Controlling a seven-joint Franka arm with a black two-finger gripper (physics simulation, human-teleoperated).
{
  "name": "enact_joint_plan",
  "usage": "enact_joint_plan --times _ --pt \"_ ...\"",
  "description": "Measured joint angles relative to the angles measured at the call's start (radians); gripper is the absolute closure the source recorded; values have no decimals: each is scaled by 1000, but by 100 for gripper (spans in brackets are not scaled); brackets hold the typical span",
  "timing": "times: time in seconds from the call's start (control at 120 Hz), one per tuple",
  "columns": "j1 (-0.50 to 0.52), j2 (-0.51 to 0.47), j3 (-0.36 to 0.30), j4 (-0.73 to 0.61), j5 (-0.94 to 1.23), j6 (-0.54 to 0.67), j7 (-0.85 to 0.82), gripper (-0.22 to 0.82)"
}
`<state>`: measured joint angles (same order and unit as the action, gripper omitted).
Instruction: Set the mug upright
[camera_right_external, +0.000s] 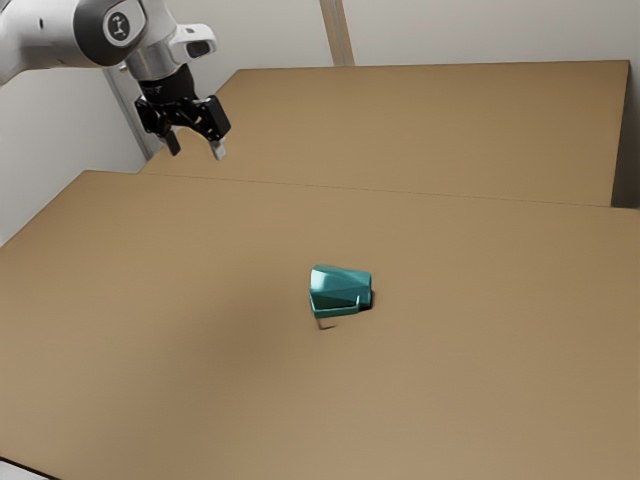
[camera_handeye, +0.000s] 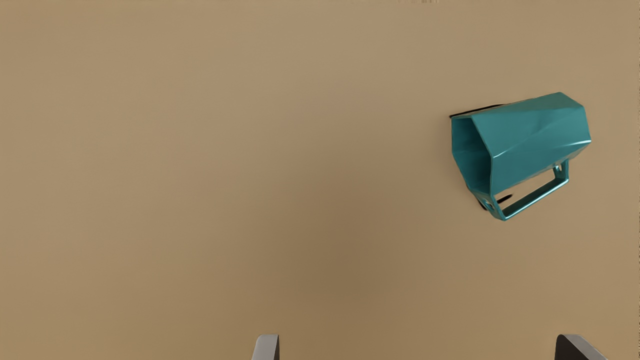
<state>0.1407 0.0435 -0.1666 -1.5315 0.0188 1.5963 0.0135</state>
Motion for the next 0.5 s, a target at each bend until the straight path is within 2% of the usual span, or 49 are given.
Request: enact_joint_plan --times 0.342,0.5 --pt "-5 -13 -1 -12 -22 -20 -30 0" --pt "25 -21 3 -115 -137 8 -38 0"
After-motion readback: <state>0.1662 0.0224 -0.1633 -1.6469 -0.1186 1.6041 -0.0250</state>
